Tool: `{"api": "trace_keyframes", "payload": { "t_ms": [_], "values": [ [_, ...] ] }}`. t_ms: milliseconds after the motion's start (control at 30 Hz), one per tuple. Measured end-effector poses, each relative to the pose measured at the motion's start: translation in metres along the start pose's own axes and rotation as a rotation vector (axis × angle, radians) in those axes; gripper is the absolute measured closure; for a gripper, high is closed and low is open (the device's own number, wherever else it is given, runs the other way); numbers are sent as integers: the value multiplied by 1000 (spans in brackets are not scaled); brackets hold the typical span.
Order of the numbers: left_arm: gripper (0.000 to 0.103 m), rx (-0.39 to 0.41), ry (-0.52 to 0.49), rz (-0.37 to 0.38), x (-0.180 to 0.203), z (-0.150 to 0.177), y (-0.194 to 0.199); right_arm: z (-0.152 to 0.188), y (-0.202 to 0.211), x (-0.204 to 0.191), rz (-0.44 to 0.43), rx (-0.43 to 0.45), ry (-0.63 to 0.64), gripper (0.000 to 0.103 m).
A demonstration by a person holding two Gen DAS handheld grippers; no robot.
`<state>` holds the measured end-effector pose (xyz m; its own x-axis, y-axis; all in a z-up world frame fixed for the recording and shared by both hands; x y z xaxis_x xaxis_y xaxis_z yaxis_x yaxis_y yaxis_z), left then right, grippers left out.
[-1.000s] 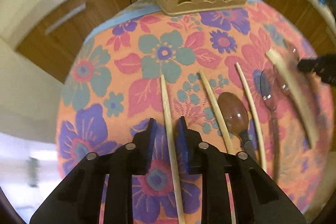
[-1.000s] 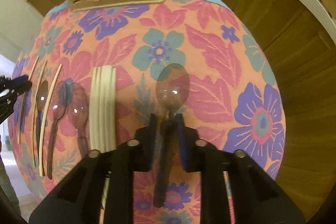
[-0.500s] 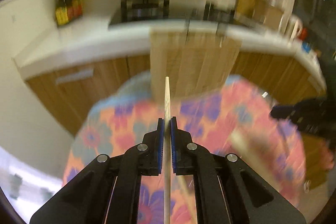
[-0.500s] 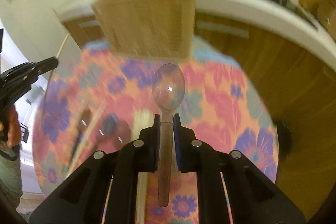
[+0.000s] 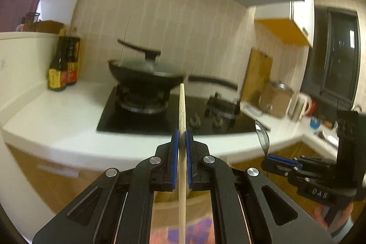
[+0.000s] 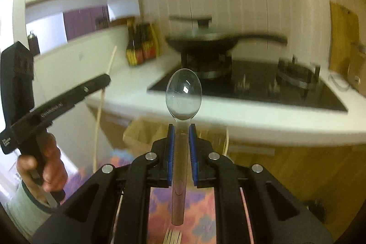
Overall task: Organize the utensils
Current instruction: 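Lift the spoon and chopstick and carry both over the basket, then open both tools over the basket and move back to the table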
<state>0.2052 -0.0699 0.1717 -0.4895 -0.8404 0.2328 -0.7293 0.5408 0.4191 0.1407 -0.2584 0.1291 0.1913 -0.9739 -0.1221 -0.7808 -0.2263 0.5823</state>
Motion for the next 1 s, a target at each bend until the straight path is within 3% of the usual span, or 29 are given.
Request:
{"api": "trace_keyframes", "payload": {
  "t_ms": [133,400,733,833,867,933,1000],
  "values": [
    [99,47,29,12,-7,-15,-16,-22,-10,7,61,111,9,93],
    [99,132,57,-21,-18,-25,-47,-31,-48,16,140,204,16,93],
    [99,205,18,-212,-21,-7,-66,-19,-79,25,164,220,-7,93],
    [98,168,18,-200,-22,0,-66,-12,-80,27,144,208,-22,92],
    [97,165,19,-200,-22,2,-64,-9,-79,27,137,206,-23,92],
    [75,147,24,-184,-21,7,-57,-2,-76,29,113,172,-12,92],
    [70,130,33,-153,-21,12,-46,8,-68,32,106,165,-26,89]
  ]
}}
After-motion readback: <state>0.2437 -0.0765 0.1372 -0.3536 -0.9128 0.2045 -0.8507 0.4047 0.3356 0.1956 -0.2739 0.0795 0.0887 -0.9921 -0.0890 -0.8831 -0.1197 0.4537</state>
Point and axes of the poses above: each gripper's, at about its wrist camera, not at the fingertips, and y roughly against the way its jaws point, x to its right, z to its underside, the point moved 2 cm from there along -y, roughly the way its jaws point, and after that the axes turned 11 degrees about -x, right-handed, at the moved point
